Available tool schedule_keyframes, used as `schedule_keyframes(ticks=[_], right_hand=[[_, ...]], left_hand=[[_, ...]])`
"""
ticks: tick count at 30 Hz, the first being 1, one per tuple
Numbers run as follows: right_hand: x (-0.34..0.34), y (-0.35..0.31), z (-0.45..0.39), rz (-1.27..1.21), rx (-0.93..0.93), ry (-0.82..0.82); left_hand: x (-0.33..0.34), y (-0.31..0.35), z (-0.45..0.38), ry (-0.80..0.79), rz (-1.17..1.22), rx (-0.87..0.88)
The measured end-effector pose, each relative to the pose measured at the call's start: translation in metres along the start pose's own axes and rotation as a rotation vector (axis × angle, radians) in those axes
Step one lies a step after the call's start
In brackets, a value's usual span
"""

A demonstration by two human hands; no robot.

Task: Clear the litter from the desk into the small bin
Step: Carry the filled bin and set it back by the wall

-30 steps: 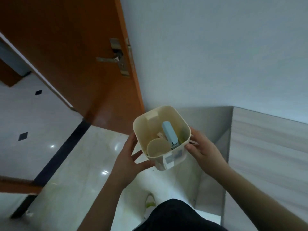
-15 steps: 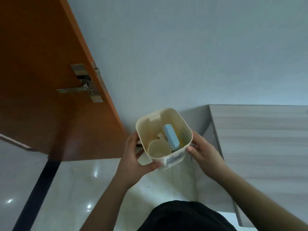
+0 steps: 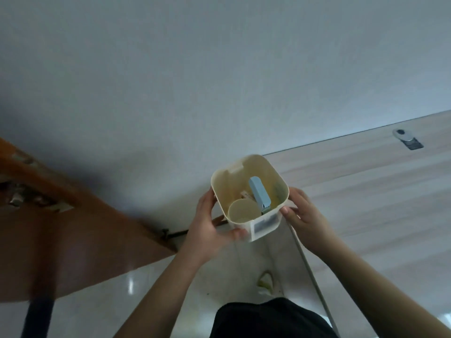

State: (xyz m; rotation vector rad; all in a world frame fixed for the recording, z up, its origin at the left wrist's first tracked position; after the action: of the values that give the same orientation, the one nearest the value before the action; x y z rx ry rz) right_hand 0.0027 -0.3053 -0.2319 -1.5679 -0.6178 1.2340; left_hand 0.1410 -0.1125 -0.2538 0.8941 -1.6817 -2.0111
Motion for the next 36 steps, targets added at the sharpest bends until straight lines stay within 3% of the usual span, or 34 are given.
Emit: schedule_keyframes(ticks=[10,16,30,36], right_hand=[[-0.086,0.063,-0.058,0.065,0.132,0.022],[-0.115,0.082,-0.079,0.102,0.245,0.012],[-0.104,0.114,-0.125,0.072,0.495,0.087],[-0.098,0.122,-0.134,-0.021,0.559,0.230]], left_hand=[[0.057,0.019,-0.126,-0.184,-0.200,-0.058],[0.081,0.006,-0.167,-0.257,-0.199,-0.134],[0.088,-0.024,-0.263,-0.499,-0.223,-0.097],[0.090,-0.033,-0.291,-0.565,-0.289,-0.062]])
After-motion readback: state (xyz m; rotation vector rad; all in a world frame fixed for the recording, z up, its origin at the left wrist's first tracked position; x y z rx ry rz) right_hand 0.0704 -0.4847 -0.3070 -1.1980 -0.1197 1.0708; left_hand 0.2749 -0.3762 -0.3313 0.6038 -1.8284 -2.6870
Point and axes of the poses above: each hand's wrist, its own z-axis away from the middle knuckle, its own x-axis out of the palm, y = z × x, the point moved 4 cm from there along -z, towards the middle knuckle, and after that the axes turned 6 degrees about -y, right-handed, at the moved point
